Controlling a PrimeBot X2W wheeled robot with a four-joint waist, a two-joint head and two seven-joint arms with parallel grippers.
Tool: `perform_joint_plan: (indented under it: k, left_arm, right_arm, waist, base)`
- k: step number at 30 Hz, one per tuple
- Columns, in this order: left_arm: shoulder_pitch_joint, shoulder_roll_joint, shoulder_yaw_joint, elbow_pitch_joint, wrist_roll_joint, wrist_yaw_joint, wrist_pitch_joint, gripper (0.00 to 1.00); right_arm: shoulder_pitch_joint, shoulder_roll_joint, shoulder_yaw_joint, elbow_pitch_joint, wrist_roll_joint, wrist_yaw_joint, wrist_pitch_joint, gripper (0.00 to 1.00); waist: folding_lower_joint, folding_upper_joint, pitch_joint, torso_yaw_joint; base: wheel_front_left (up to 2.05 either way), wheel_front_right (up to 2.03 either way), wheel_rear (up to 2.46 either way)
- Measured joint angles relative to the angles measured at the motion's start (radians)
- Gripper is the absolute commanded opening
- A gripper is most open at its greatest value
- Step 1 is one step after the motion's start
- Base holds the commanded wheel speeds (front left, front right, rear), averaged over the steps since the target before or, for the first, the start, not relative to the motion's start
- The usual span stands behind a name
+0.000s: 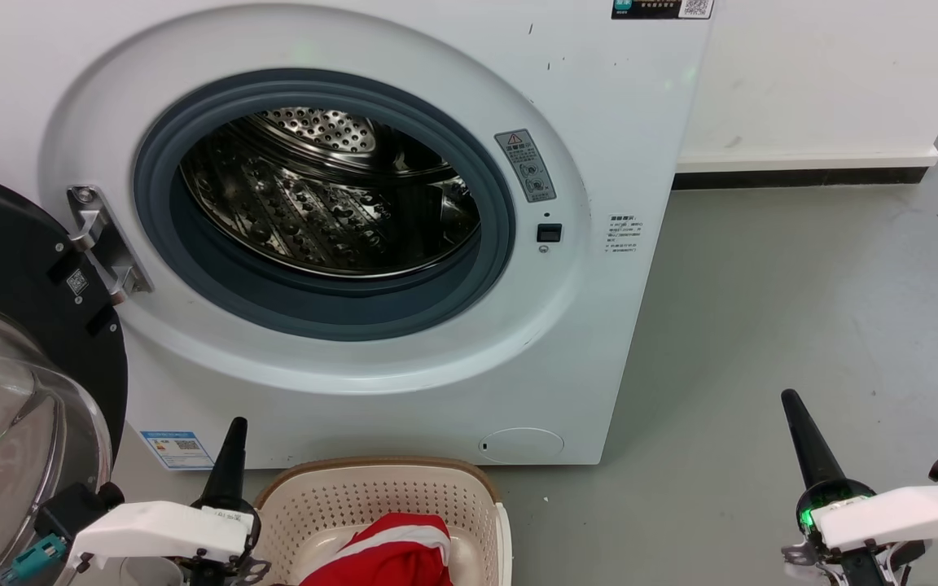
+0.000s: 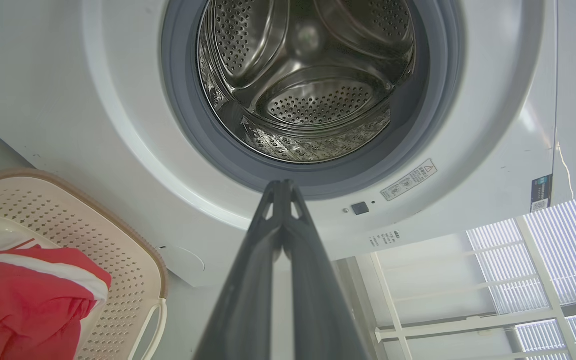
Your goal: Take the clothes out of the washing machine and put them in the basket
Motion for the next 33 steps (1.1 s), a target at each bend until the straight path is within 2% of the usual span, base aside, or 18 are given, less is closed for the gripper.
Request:
perform_joint_plan:
  k: [13, 33]
  left_arm:
    - [-0.021, -0.016, 0.022, 0.025, -0.140, -0.022, 0.021, 0.00]
    - [-0.046, -0.030, 0.049, 0.050, -0.293, -0.049, 0.050, 0.00]
  right_arm:
    - [-0.026, 0.000, -0.020, 0.029, 0.148, 0.000, 0.021, 0.00]
    - [-0.050, 0.001, -0.044, 0.061, 0.307, 0.000, 0.042, 0.00]
  waist:
    - [0.0000, 0.0000, 0.008, -0.002]
    - [0.0000, 0.0000, 0.018, -0.005]
  base:
    - [0.00, 0.00, 0.00]
    - [0.00, 0.00, 0.00]
